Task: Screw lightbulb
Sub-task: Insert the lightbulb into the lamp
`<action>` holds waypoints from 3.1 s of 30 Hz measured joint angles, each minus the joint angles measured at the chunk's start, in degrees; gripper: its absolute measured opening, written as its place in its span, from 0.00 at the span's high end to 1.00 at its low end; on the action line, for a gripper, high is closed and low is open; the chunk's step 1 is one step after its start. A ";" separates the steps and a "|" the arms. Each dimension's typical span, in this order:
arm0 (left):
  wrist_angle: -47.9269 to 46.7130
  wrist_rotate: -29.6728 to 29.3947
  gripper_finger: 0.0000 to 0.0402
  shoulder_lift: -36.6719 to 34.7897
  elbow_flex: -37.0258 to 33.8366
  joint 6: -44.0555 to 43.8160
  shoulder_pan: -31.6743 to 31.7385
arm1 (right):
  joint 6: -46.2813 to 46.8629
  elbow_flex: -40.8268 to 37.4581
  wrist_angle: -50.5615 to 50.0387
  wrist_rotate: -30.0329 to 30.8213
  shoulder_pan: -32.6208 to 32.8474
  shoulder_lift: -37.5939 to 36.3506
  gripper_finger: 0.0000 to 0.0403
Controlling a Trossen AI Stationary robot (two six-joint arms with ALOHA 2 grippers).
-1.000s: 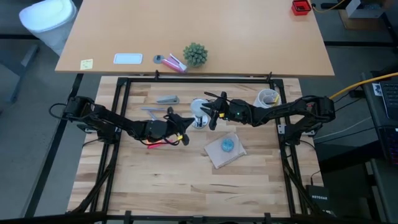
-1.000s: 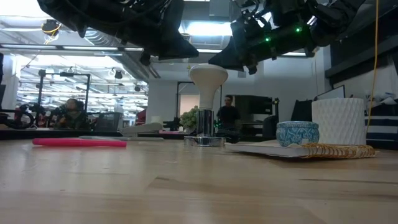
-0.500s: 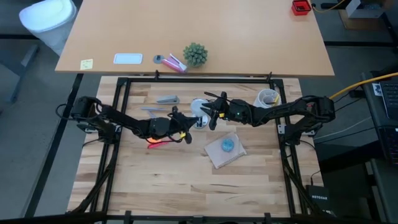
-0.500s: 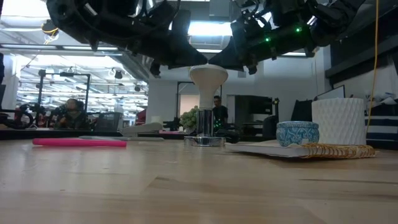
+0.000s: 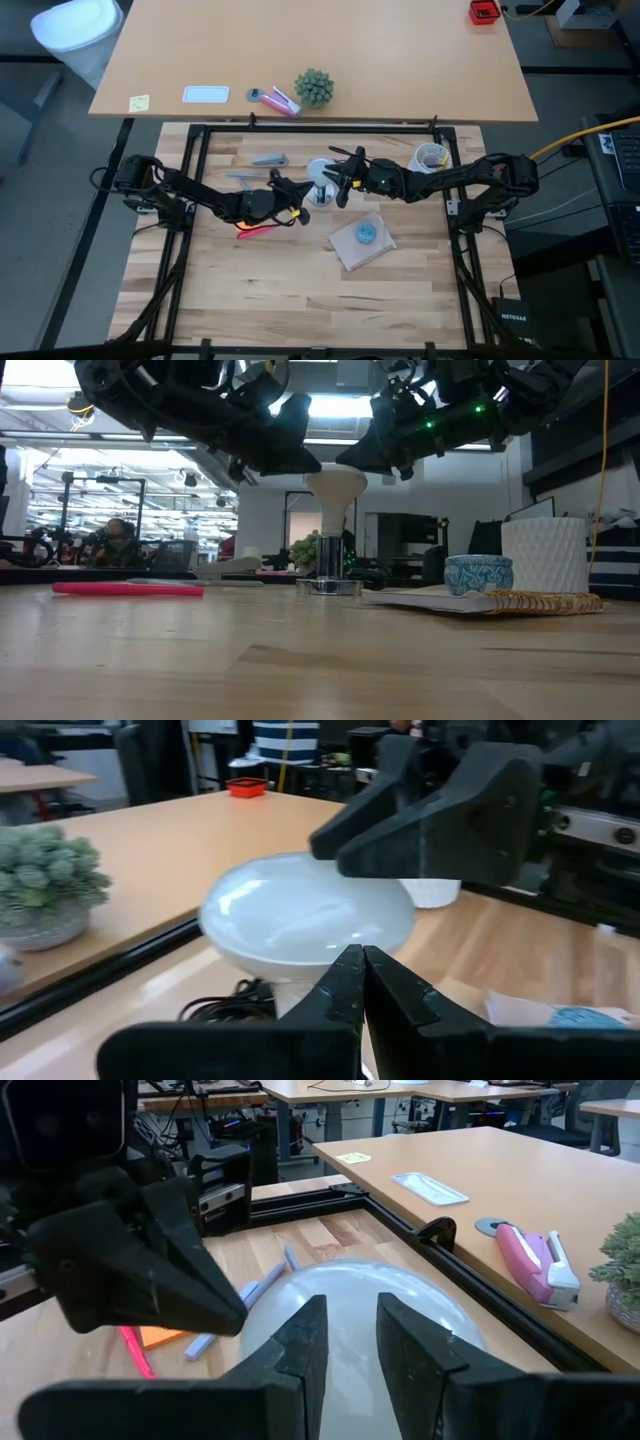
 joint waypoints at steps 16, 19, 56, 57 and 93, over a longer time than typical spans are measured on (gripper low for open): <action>-1.25 -7.49 1.00 0.00 0.00 1.72 1.59 | -0.07 0.00 -0.04 0.02 -0.02 0.00 0.78; -1.22 -7.55 1.00 0.00 0.00 1.71 2.53 | -0.07 0.00 -0.04 -0.01 -0.02 0.00 0.78; 2.16 9.12 1.00 0.76 0.04 4.70 0.75 | -0.02 0.00 0.02 -0.10 0.02 0.00 0.78; 2.19 9.02 1.00 1.09 0.04 4.67 1.10 | -0.02 0.00 0.00 -0.10 0.02 0.00 0.78; 2.09 -4.90 1.00 2.40 0.02 4.47 1.85 | -0.02 -0.02 -0.87 -0.33 0.04 0.04 0.78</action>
